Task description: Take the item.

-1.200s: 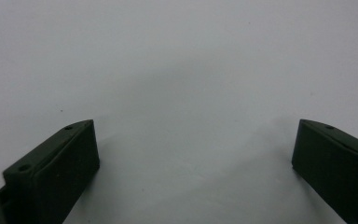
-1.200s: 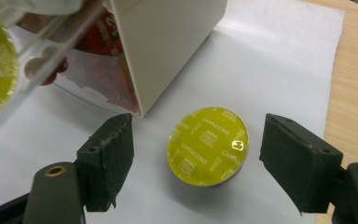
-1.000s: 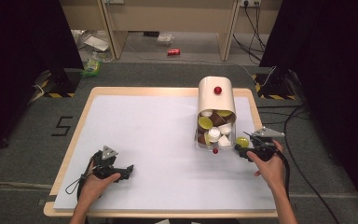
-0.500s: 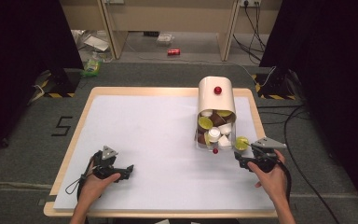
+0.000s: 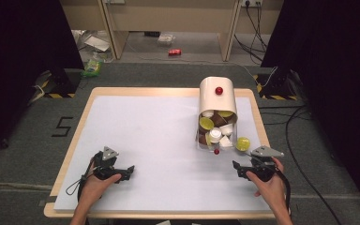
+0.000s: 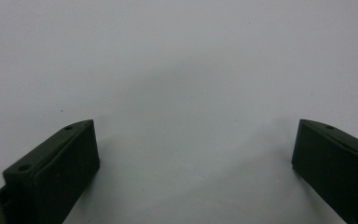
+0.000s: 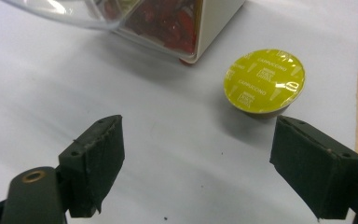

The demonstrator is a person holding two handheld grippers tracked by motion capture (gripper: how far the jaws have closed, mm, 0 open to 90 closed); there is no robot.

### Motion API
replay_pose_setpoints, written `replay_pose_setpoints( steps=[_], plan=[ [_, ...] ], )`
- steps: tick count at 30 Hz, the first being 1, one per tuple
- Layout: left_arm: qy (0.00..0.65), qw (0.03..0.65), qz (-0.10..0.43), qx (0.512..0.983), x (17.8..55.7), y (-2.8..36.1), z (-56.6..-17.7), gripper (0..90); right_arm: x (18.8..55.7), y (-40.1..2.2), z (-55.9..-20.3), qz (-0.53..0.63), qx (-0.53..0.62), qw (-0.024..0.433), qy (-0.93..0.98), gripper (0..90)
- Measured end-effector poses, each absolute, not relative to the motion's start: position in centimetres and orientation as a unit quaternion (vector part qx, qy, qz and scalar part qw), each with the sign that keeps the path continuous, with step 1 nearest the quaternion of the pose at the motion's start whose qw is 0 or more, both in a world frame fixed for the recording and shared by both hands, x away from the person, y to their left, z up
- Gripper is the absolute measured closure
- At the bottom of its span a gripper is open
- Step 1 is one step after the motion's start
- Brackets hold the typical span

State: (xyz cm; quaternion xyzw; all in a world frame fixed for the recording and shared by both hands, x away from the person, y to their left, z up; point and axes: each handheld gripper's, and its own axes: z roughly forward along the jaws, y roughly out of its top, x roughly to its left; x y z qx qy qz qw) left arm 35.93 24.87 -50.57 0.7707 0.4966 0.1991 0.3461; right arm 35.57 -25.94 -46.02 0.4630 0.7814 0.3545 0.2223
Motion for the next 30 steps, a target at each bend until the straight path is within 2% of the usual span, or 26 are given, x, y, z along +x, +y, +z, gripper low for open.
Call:
replay_pose_setpoints(
  steps=[30],
  plan=[
    [0.496,0.344,0.198,0.772,35.9,24.9,-50.5,0.1,32.7,-27.2,-47.7,0.349,0.464,0.208,0.787,16.9]
  ],
)
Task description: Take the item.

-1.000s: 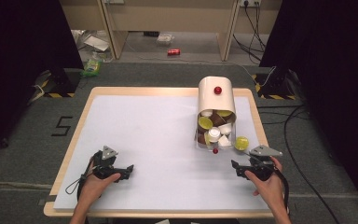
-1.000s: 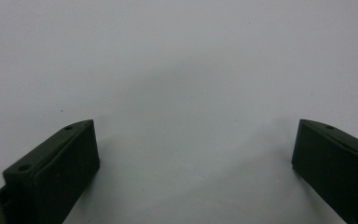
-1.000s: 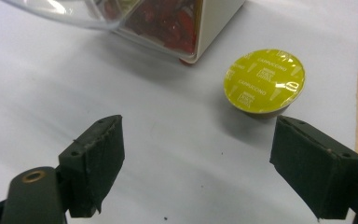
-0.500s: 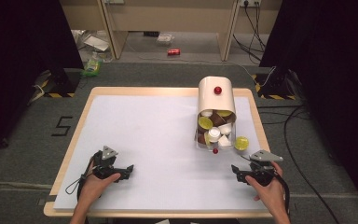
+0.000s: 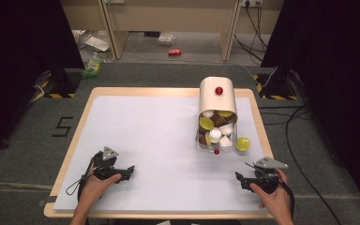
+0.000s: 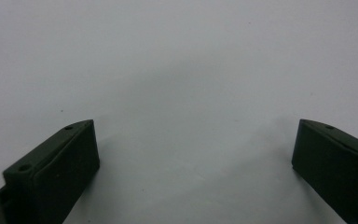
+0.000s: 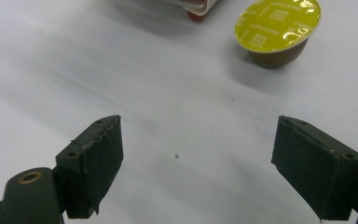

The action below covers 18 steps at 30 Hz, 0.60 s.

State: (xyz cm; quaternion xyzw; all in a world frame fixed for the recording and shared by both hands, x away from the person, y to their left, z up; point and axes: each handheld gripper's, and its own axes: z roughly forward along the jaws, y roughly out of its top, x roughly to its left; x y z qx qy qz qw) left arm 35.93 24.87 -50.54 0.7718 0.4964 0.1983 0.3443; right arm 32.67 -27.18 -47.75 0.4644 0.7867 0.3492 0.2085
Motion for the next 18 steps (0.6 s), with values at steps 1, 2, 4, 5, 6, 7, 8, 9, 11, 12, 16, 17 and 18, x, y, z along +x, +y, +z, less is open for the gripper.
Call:
replay_pose_setpoints(
  steps=[1,2,4,5,6,7,8,9,11,12,16,17,18],
  plan=[
    [0.496,0.344,0.198,0.772,35.9,24.9,-50.5,0.1,32.4,-27.3,-47.8,0.348,0.463,0.209,0.788,16.9],
    [0.496,0.344,0.198,0.772,35.9,24.9,-50.5,0.1,32.1,-27.3,-47.9,0.348,0.462,0.212,0.788,16.9],
    [0.496,0.344,0.198,0.772,35.9,24.9,-50.5,0.1,31.7,-27.5,-47.9,0.346,0.46,0.211,0.79,16.9],
    [0.496,0.344,0.199,0.772,35.9,24.9,-50.5,0.0,31.5,-27.5,-48.0,0.347,0.46,0.21,0.79,16.9],
    [0.496,0.344,0.198,0.772,35.9,24.9,-50.5,0.0,31.4,-27.5,-48.1,0.347,0.458,0.209,0.791,16.9],
    [0.496,0.344,0.199,0.772,35.9,24.9,-50.5,0.0,31.4,-27.4,-48.2,0.345,0.458,0.208,0.792,16.9],
    [0.496,0.344,0.198,0.772,35.9,24.9,-50.5,0.0,31.3,-27.4,-48.3,0.344,0.458,0.206,0.793,16.9],
    [0.496,0.344,0.199,0.772,35.9,24.9,-50.5,0.1,31.3,-27.4,-48.3,0.344,0.458,0.206,0.793,16.9],
    [0.496,0.344,0.198,0.772,35.9,24.9,-50.5,0.0,31.4,-27.4,-48.4,0.342,0.459,0.205,0.794,16.9],
    [0.496,0.344,0.198,0.772,35.9,24.9,-50.5,0.1,31.4,-27.3,-48.5,0.341,0.459,0.204,0.795,16.9],
    [0.496,0.343,0.199,0.772,35.9,24.9,-50.5,0.1,31.5,-27.2,-48.9,0.335,0.459,0.2,0.798,16.9],
    [0.496,0.344,0.199,0.772,35.9,24.9,-50.5,0.0,31.5,-27.2,-48.9,0.335,0.458,0.2,0.799,16.9],
    [0.496,0.344,0.199,0.772,35.9,24.9,-50.5,0.0,31.5,-27.2,-48.9,0.334,0.457,0.201,0.799,16.9]
  ],
)
